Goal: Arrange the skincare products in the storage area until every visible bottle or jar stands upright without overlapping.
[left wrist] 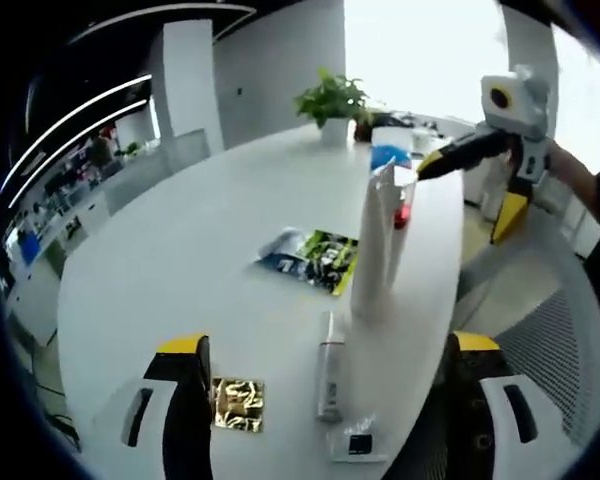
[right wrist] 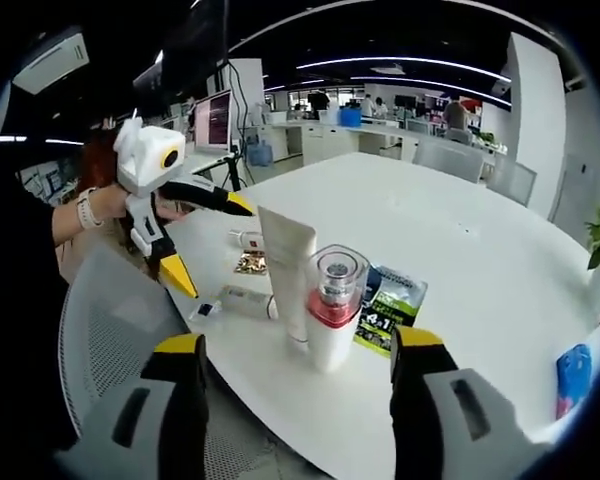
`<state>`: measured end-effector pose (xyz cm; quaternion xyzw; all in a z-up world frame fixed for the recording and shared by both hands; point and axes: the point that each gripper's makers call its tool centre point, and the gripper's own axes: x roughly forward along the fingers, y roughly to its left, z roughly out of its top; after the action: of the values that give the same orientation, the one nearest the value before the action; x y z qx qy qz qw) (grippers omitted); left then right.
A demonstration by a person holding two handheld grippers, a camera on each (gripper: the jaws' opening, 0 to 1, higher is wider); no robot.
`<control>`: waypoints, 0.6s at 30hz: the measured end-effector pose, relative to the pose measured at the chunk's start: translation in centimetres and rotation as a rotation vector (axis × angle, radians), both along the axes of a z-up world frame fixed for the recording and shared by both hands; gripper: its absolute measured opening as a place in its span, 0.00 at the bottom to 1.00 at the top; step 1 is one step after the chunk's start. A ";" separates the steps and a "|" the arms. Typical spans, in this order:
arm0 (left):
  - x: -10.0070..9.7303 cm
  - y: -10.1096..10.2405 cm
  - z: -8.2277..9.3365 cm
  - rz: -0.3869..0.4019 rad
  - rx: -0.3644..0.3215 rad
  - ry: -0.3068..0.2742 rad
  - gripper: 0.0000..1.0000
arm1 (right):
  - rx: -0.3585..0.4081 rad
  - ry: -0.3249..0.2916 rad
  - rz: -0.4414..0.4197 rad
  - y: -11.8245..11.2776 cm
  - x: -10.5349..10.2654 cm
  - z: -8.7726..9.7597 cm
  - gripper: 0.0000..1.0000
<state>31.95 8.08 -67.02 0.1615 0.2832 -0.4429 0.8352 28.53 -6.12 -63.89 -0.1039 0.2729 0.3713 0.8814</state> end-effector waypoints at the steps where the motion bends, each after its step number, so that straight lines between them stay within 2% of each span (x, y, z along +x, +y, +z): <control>1: -0.1 0.2 0.0 0.005 0.001 -0.001 0.97 | -0.004 0.001 0.009 0.1 -0.1 0.0 0.77; 8: -0.6 1.3 0.8 0.060 -0.030 -0.007 0.97 | -0.021 0.008 0.036 0.7 -0.5 -0.2 0.85; 18: -1.8 2.9 0.7 0.111 -0.019 -0.013 0.97 | -0.060 0.012 0.044 0.4 -1.0 -0.8 0.98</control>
<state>30.13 10.98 -66.29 0.1404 0.2822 -0.3976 0.8617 27.57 -5.73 -64.71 -0.1340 0.2868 0.3828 0.8679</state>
